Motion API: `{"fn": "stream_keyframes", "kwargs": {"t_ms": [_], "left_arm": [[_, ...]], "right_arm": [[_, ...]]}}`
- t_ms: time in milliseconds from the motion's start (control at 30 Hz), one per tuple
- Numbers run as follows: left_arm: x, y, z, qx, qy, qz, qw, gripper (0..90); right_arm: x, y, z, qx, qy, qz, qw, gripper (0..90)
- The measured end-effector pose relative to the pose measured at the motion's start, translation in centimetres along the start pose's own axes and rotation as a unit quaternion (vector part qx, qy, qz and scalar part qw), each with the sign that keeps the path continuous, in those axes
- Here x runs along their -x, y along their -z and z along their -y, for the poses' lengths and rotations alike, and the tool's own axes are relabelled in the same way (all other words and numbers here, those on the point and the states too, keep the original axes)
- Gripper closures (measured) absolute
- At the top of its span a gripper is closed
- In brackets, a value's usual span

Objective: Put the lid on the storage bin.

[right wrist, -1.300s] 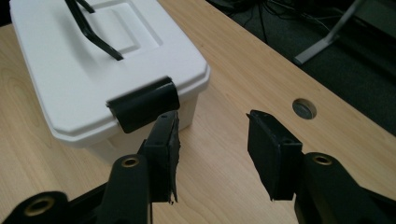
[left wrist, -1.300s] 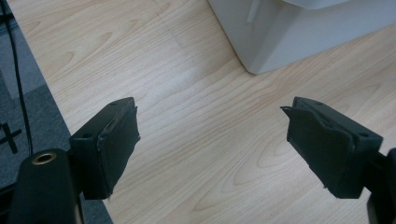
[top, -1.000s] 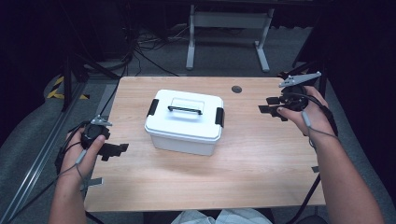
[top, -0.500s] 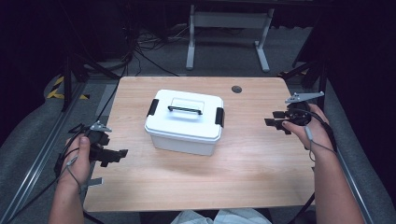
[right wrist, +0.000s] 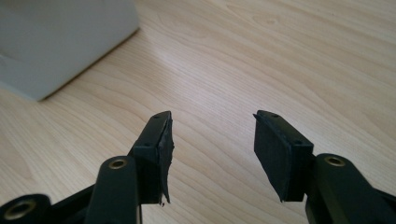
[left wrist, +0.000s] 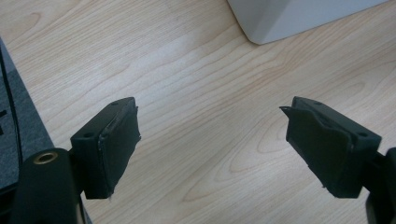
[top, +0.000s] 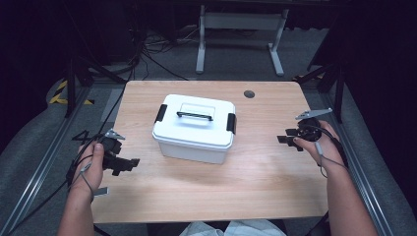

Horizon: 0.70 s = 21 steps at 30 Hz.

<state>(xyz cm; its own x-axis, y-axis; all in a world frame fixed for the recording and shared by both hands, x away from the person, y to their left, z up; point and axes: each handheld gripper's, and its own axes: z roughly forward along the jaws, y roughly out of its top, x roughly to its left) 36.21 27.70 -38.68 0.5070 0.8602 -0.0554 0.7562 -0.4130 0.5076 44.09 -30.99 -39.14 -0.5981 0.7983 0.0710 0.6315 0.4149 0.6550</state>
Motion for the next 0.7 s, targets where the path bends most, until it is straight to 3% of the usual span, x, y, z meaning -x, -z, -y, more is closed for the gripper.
{"fn": "stream_keyframes", "kwargs": {"t_ms": [100,233,500,700], "left_arm": [[0.0,-0.3,-0.1,-0.005,-0.003,-0.002,1.0,17.7],[-0.2,-0.5,-0.2,-0.008,-0.004,0.001,1.0,17.8],[-0.2,-0.8,-0.4,-0.009,-0.005,0.004,0.9999,17.8],[-0.3,-0.8,-0.4,-0.008,-0.006,0.003,1.0,17.8]], "right_arm": [[0.3,-0.8,0.9,-0.021,-0.007,0.001,0.9998,47.6],[0.8,-2.0,2.1,-0.056,-0.009,0.021,0.9982,47.6],[1.2,-2.7,2.9,-0.08,-0.014,0.027,0.9963,47.2],[1.3,-2.8,3.0,-0.079,-0.013,0.029,0.9964,46.8]]}}
